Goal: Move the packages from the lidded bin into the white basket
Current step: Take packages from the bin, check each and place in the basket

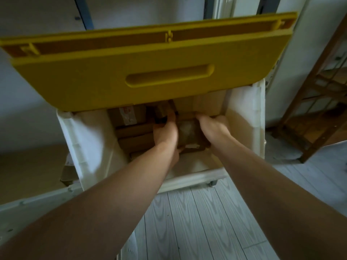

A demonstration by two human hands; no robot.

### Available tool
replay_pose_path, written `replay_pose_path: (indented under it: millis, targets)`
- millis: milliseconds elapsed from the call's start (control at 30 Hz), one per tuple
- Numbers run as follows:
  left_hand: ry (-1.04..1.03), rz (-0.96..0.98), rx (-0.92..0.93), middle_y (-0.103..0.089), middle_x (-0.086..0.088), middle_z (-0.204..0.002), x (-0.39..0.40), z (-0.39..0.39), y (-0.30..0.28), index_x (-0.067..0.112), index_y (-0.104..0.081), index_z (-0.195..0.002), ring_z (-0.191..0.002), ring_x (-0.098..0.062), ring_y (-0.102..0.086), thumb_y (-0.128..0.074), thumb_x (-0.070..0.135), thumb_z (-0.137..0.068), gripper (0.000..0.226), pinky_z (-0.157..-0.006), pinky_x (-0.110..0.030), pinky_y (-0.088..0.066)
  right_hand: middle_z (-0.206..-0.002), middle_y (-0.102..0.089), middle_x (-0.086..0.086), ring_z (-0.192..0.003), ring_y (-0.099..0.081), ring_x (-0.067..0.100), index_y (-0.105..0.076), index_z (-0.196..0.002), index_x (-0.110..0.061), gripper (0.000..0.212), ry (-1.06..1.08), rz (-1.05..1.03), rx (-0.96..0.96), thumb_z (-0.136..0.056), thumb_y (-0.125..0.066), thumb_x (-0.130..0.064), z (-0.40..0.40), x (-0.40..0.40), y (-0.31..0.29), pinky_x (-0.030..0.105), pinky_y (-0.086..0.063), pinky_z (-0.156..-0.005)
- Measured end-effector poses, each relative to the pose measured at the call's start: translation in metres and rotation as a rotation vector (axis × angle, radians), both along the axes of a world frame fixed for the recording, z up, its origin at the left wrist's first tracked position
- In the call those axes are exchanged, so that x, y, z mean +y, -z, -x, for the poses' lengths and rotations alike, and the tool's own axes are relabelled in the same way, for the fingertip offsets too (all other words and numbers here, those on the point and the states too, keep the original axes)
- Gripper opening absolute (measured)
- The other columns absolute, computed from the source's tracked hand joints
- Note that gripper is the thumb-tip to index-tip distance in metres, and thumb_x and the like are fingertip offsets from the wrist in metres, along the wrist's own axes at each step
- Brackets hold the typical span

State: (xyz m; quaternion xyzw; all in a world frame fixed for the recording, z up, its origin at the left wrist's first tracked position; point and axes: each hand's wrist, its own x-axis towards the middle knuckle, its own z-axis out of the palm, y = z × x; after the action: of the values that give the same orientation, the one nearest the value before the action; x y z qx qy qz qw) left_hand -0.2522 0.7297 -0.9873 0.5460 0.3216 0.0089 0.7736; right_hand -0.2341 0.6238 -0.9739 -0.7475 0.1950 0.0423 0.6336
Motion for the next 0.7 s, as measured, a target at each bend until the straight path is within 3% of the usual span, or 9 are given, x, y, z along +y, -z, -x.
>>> replay_pose_path:
  millis: [133, 200, 333, 400, 467, 567, 700]
  targets:
    - [-0.077, -0.023, 0.046, -0.068, -0.013, -0.119, 0.002, 0.011, -0.002, 0.019, -0.055, -0.137, -0.102, -0.038, -0.068, -0.076, 0.043, -0.084, 0.061, -0.091, -0.053, -0.058, -0.110, -0.069, 0.010, -0.103, -0.066, 0.034, -0.062, -0.117, -0.009, 0.047, -0.029, -0.083, 0.073, -0.084, -0.067, -0.042, 0.022, -0.003, 0.002, 0.049, -0.055, -0.098]
    - [-0.068, -0.035, 0.046, -0.067, -0.013, -0.120, 0.004, 0.020, -0.004, 0.018, -0.054, -0.135, -0.104, -0.038, -0.066, -0.072, 0.040, -0.087, 0.055, -0.095, -0.054, -0.056, -0.109, -0.068, 0.009, -0.103, -0.065, 0.032, -0.060, -0.115, -0.011, 0.044, -0.013, -0.120, 0.097, -0.084, -0.070, -0.041, 0.029, -0.008, 0.001, 0.048, -0.055, -0.097]
    - [-0.050, -0.036, -0.005, -0.063, -0.011, -0.107, 0.009, 0.047, -0.015, 0.021, -0.056, -0.110, -0.103, -0.036, -0.062, -0.067, 0.031, -0.091, 0.024, -0.098, -0.056, -0.053, -0.108, -0.066, 0.011, -0.099, -0.066, 0.031, -0.055, -0.121, -0.008, 0.063, -0.027, -0.167, 0.113, -0.075, -0.074, -0.046, 0.050, -0.013, -0.003, 0.049, -0.060, -0.086]
    - [-0.021, -0.057, -0.074, -0.066, -0.013, -0.110, 0.013, 0.066, -0.026, 0.023, -0.057, -0.102, -0.105, -0.036, -0.064, -0.069, 0.034, -0.081, 0.026, -0.099, -0.058, -0.051, -0.114, -0.067, 0.013, -0.097, -0.069, 0.031, -0.052, -0.129, -0.008, 0.078, -0.044, -0.261, 0.118, -0.068, -0.076, -0.048, 0.060, -0.013, -0.008, 0.041, -0.061, -0.068]
    - [0.008, -0.076, -0.122, -0.067, -0.015, -0.115, 0.018, 0.085, -0.036, 0.024, -0.058, -0.100, -0.108, -0.036, -0.064, -0.068, 0.036, -0.078, 0.027, -0.100, -0.059, -0.051, -0.117, -0.068, 0.014, -0.097, -0.071, 0.031, -0.052, -0.134, -0.010, 0.089, -0.080, -0.327, 0.123, -0.060, -0.079, -0.051, 0.070, -0.011, -0.013, 0.037, -0.059, -0.060]
    - [0.024, -0.094, -0.175, -0.065, -0.016, -0.116, 0.030, 0.119, -0.049, 0.022, -0.059, -0.097, -0.111, -0.037, -0.063, -0.066, 0.026, -0.091, 0.010, -0.100, -0.061, -0.051, -0.118, -0.071, 0.012, -0.100, -0.073, 0.032, -0.053, -0.135, -0.018, 0.092, -0.145, -0.424, 0.135, -0.055, -0.086, -0.051, 0.089, -0.005, -0.019, 0.047, -0.063, -0.071]
    - [0.144, -0.223, -0.273, -0.062, -0.011, -0.107, 0.049, 0.170, -0.061, 0.022, -0.059, -0.097, -0.102, -0.030, -0.062, -0.071, 0.033, -0.083, 0.020, -0.097, -0.064, -0.052, -0.114, -0.076, 0.010, -0.106, -0.072, 0.033, -0.066, -0.125, -0.020, 0.082, -0.177, -0.515, 0.140, -0.052, -0.089, -0.048, 0.119, 0.003, -0.020, 0.055, -0.057, -0.093]
